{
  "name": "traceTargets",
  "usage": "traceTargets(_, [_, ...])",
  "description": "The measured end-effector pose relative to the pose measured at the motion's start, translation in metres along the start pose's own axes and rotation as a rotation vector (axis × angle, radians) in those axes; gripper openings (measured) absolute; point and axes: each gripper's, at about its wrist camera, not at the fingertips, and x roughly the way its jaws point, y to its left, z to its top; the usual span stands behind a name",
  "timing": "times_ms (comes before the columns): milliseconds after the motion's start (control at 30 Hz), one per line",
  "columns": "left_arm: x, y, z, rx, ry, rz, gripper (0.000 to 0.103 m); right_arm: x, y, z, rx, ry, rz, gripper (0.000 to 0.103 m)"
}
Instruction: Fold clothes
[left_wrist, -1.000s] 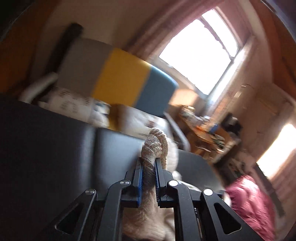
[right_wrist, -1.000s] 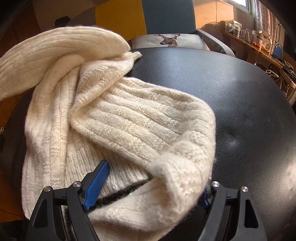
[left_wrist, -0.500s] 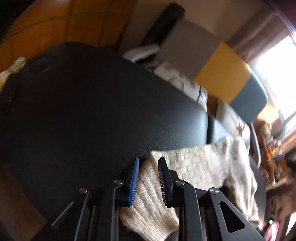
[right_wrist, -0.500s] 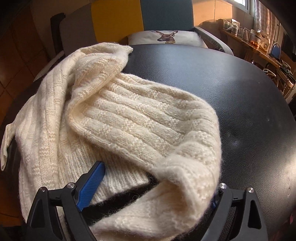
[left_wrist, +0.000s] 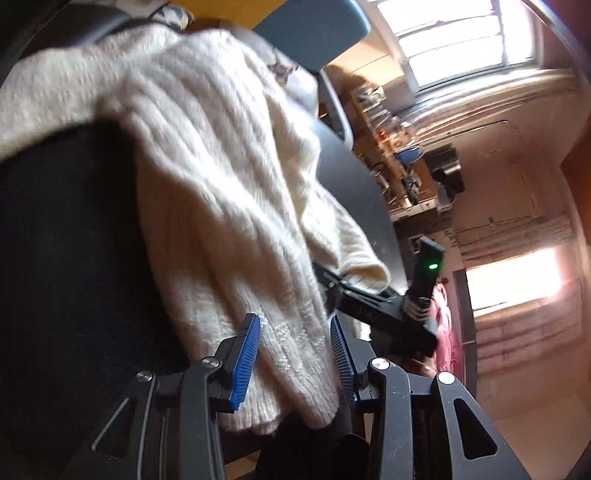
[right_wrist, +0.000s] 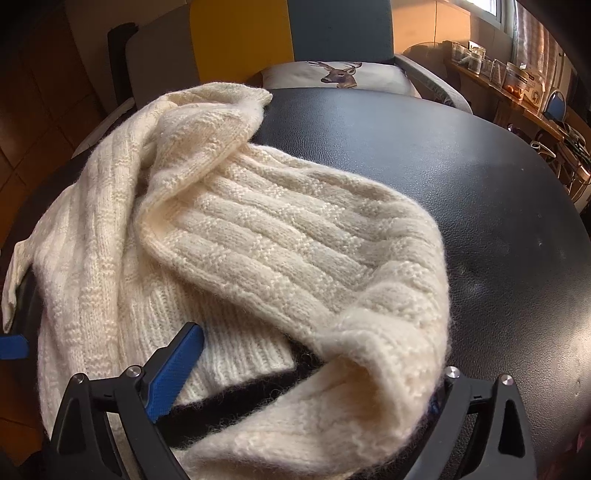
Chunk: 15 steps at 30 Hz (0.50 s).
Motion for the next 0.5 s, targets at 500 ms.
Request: traceTargets(500, [-0.017, 0.01, 0.008, -0.082, -0.149, -0.032, 0.005, -0.007, -0.012, 0.018, 0.017, 0.0, 0.059, 0.086])
